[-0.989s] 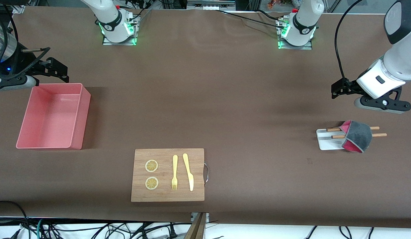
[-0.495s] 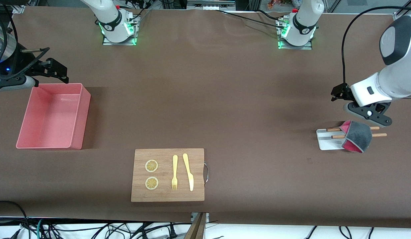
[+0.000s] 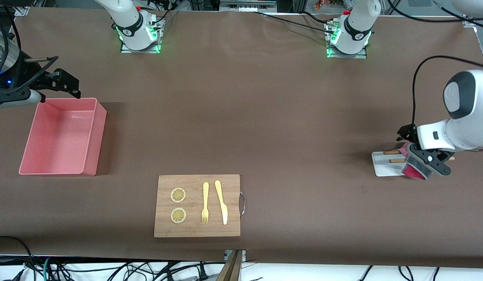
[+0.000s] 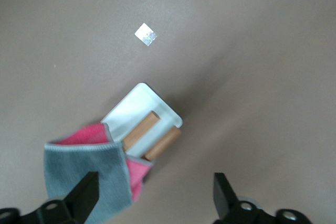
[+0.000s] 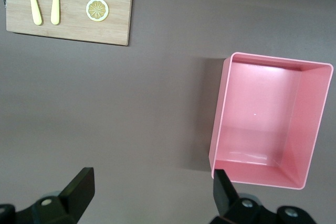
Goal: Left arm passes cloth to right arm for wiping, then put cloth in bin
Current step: 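Lower the left gripper onto the grey cloth and grasp it, then hold the cloth with the left gripper while the right gripper moves toward center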
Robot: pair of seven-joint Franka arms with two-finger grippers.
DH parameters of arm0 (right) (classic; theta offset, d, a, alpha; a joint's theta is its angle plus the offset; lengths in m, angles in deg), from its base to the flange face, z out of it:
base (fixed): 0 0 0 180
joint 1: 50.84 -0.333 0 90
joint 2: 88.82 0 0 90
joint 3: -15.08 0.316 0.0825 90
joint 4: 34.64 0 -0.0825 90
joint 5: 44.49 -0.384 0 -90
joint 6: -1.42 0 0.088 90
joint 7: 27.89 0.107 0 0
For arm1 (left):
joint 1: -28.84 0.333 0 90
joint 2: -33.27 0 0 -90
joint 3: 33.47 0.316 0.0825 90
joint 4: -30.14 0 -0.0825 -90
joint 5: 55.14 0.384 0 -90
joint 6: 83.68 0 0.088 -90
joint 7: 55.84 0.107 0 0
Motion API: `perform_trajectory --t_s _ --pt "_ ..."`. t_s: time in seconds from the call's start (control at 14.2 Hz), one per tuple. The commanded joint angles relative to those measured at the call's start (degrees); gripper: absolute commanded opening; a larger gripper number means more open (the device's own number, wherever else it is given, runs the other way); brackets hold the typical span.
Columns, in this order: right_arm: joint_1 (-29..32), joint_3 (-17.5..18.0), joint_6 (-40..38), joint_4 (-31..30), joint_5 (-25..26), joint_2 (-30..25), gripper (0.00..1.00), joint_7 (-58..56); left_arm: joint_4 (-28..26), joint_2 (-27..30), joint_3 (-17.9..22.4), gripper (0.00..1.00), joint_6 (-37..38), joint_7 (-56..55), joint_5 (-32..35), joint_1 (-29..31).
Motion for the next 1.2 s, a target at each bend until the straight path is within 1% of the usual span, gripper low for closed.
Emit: perform_trajectory --t_s 0.0,0.14,0.28,0.42,0.49,0.57,0.64,0.85,0.99,1.06,1.13 --pt "0.65 0.55 -0.13 1.23 0.31 0.51 1.0 -0.68 0.39 -3.38 -0.21 0.83 -3.89 7.19 2.33 0.6" --pt "0.65 0.63 1.09 1.14 -1.26 1.38 1.0 -0.59 0.3 -3.82 -0.21 0.81 -5.3 8.7 2.42 1.92" --pt "0.48 0.72 1.2 1.31 -4.68 5.41 1.0 -0.76 0.39 -5.22 -0.21 0.8 -6.18 9.41 2.42 2.37" --pt "0.83 0.55 1.02 2.27 -6.88 4.99 1.0 -0.85 -0.22 -5.41 -0.21 0.79 -6.98 9.5 2.86 2.46" --pt "0.83 0.2 0.23 3.5 -9.5 4.73 1.0 -0.68 -0.23 -5.41 -0.21 0.77 -6.89 9.58 3.3 2.46" --pt "0.92 0.02 -1.52 4.21 -12.58 4.64 1.0 -0.5 -0.23 -5.41 -0.21 0.77 -6.89 10.28 3.3 2.46" --pt "0.83 0.02 -4.41 4.3 -14.35 4.03 1.0 -0.07 -0.14 -5.49 -0.21 0.77 -6.98 10.81 3.3 2.46" --pt "0.3 0.81 -10.38 4.31 -15.16 3.59 1.0 -1.46 -0.14 -5.84 -0.21 0.74 -7.15 11.17 3.82 3.16" --pt "0.3 0.72 -12.6 4.31 -15.5 3.67 1.0 -4.27 -0.14 -6.28 -0.21 0.72 -7.85 11.95 4.27 3.16" --pt "0.65 0.11 -13.65 4.31 -18.47 3.76 1.0 -5.32 -0.14 -6.46 -0.21 0.72 -7.94 12.31 4.27 3.25" --pt "1.61 -0.5 -14.71 4.31 -21.98 3.93 1.0 -6.55 -0.14 -6.81 -0.21 0.7 -7.94 12.31 4.18 3.25"
